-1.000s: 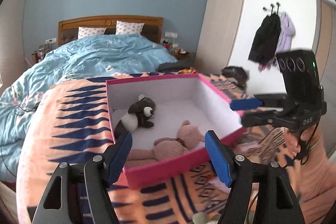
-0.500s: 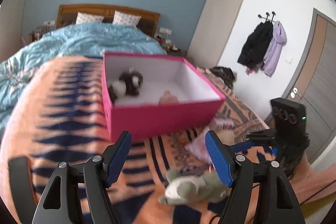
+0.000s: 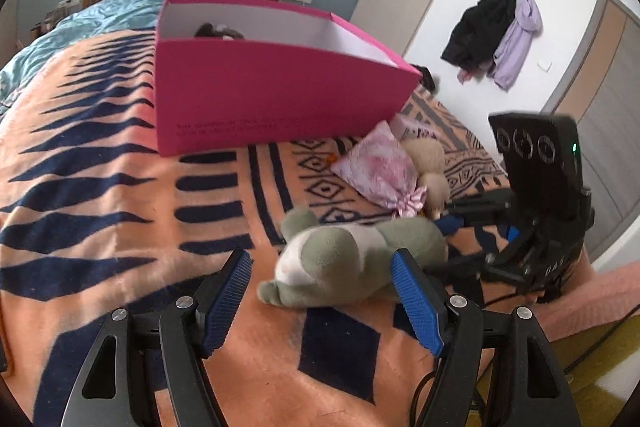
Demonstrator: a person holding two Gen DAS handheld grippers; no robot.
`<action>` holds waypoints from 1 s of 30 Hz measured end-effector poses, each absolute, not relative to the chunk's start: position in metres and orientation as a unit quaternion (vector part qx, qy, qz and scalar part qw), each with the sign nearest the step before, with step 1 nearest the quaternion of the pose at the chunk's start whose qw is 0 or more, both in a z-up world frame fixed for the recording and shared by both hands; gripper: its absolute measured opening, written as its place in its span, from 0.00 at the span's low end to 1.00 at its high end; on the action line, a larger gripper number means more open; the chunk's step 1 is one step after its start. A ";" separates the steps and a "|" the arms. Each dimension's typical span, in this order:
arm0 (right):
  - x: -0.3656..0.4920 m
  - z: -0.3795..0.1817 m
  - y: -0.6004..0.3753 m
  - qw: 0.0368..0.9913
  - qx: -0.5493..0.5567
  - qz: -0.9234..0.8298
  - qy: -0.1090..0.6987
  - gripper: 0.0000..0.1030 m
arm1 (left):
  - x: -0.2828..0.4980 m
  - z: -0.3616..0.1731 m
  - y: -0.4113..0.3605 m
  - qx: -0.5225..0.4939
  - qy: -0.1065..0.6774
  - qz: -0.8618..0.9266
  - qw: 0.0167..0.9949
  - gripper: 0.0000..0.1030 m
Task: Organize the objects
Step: 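Move both grippers to the green frog plush on the blanket, then grasp the green frog plush with both grippers and lift it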
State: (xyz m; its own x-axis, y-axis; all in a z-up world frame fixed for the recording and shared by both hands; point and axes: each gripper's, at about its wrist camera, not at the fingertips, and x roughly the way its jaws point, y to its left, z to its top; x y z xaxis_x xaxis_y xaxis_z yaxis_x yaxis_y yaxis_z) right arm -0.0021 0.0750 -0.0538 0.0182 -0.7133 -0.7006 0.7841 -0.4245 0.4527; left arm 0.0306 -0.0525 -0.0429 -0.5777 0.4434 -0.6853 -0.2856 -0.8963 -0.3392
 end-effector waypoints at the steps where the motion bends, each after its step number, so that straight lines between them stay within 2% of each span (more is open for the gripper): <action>1: -0.003 -0.052 0.075 0.534 0.470 -0.702 0.035 0.54 | 0.030 -0.044 -0.052 -0.412 -0.098 0.882 0.208 0.72; 7: -0.013 -0.039 0.072 0.536 0.454 -0.711 0.021 0.53 | 0.021 -0.052 -0.055 -0.418 -0.117 0.873 0.222 0.70; 16: -0.035 -0.029 0.072 0.523 0.442 -0.729 -0.011 0.53 | 0.016 -0.056 -0.059 -0.421 -0.133 0.871 0.213 0.53; 23: -0.039 -0.023 0.069 0.524 0.439 -0.730 -0.025 0.53 | 0.017 -0.045 -0.061 -0.407 -0.138 0.878 0.208 0.53; 30: -0.042 0.009 0.071 0.537 0.406 -0.739 -0.027 0.53 | 0.015 -0.011 -0.065 -0.370 -0.120 0.900 0.197 0.53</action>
State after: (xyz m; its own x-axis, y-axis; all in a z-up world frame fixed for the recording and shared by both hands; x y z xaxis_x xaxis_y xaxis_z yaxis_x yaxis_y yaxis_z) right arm -0.0418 0.0712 0.0092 -0.0942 -0.8154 -0.5712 0.7715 -0.4224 0.4758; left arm 0.0147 -0.0646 -0.0113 -0.6485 0.4433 -0.6189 -0.2663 -0.8937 -0.3610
